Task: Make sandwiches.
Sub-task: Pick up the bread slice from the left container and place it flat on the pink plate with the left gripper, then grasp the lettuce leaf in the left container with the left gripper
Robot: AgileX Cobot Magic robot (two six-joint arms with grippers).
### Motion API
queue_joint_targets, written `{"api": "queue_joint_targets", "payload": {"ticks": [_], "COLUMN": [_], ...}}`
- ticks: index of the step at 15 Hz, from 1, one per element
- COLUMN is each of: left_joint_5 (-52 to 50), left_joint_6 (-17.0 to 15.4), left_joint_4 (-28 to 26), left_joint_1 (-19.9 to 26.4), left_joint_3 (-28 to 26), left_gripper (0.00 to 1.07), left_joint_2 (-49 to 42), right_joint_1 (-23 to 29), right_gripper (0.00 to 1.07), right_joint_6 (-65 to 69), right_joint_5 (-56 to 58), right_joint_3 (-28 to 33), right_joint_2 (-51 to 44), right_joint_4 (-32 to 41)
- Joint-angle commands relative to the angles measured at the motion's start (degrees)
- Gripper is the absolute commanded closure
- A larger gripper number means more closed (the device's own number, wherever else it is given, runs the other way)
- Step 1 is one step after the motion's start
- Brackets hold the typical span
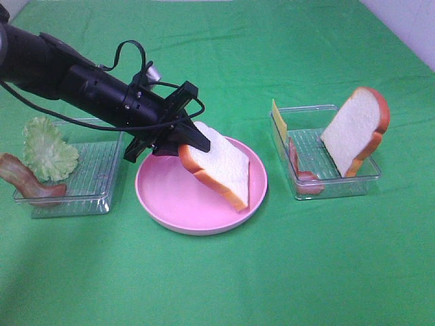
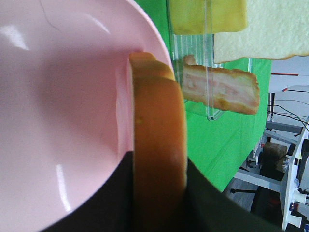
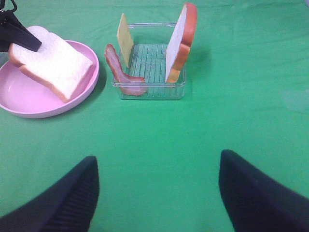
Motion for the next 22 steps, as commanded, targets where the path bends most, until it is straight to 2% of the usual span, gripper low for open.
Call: {"api": "queue_joint_targets", "payload": {"ticks": [1, 4, 5, 6, 8, 9, 10, 12, 13, 14, 15, 16, 17, 18, 20, 21, 22], "left_joint_5": [-1.32, -1.38, -1.38, -1.72, -1.83, -1.49, -0.97, 0.34, 0.34, 0.34, 0.11, -0.06, -0.06, 0.29, 1.89, 1.89, 3.44], "left_joint_6": [2.23, 2.12, 2.12, 2.12, 1.66, 1.09, -0.57, -7.39, -7.39, -12.15, -15.13, -20.63, -22.00, -26.99, -32.26, -32.26, -37.87], "left_joint_4": [-2.12, -0.92, -0.34, 1.03, 3.78, 5.27, 9.11, 20.28, 20.28, 28.99, 34.09, 41.37, 42.80, 47.44, 52.94, 52.94, 57.75], "left_joint_1": [-1.32, -1.72, -1.72, -1.72, -1.72, -1.72, -1.72, -1.72, -1.72, -1.72, -1.72, -1.72, -1.60, -1.49, -1.49, -1.49, -1.32], "left_joint_3": [0.34, 0.34, 0.34, 0.34, -0.17, -0.74, -1.89, -4.64, -4.64, -6.36, -6.99, -7.22, -7.22, -7.28, -7.28, -7.28, -7.28], "left_gripper": [1.07, 1.07, 1.03, 0.95, 0.61, 0.52, 0.45, 0.42, 0.42, 0.42, 0.42, 0.42, 0.42, 0.42, 0.42, 0.42, 0.40], "left_joint_2": [1.26, 1.66, 1.60, 1.38, 1.26, 1.20, 1.20, 0.23, 0.23, -1.66, -3.44, -6.47, -7.10, -9.63, -12.38, -12.38, -14.04], "right_joint_1": [-0.46, -0.46, -0.46, -0.46, -0.46, -0.46, -0.46, -0.46, -0.46, -0.46, -0.46, -0.46, -0.46, -0.46, -0.46, -0.46, -0.46], "right_gripper": [0.41, 0.41, 0.41, 0.41, 0.41, 0.41, 0.41, 0.41, 0.41, 0.41, 0.41, 0.41, 0.41, 0.41, 0.41, 0.41, 0.41], "right_joint_6": [-0.80, -0.80, -0.80, -0.80, -0.80, -0.80, -0.80, -0.80, -0.80, -0.80, -0.80, -0.80, -0.80, -0.80, -0.80, -0.80, -0.80], "right_joint_5": [-0.63, -0.63, -0.63, -0.63, -0.63, -0.63, -0.63, -0.63, -0.63, -0.63, -0.63, -0.63, -0.63, -0.63, -0.63, -0.63, -0.63], "right_joint_3": [-0.06, -0.06, -0.06, -0.06, -0.06, -0.06, -0.06, -0.06, -0.06, -0.06, -0.06, -0.06, -0.06, -0.06, -0.06, -0.06, -0.06], "right_joint_2": [-0.86, -0.86, -0.86, -0.86, -0.86, -0.86, -0.86, -0.86, -0.86, -0.86, -0.86, -0.86, -0.86, -0.86, -0.86, -0.86, -0.86], "right_joint_4": [0.46, 0.46, 0.46, 0.46, 0.46, 0.46, 0.46, 0.46, 0.46, 0.46, 0.46, 0.46, 0.46, 0.46, 0.46, 0.46, 0.46]}}
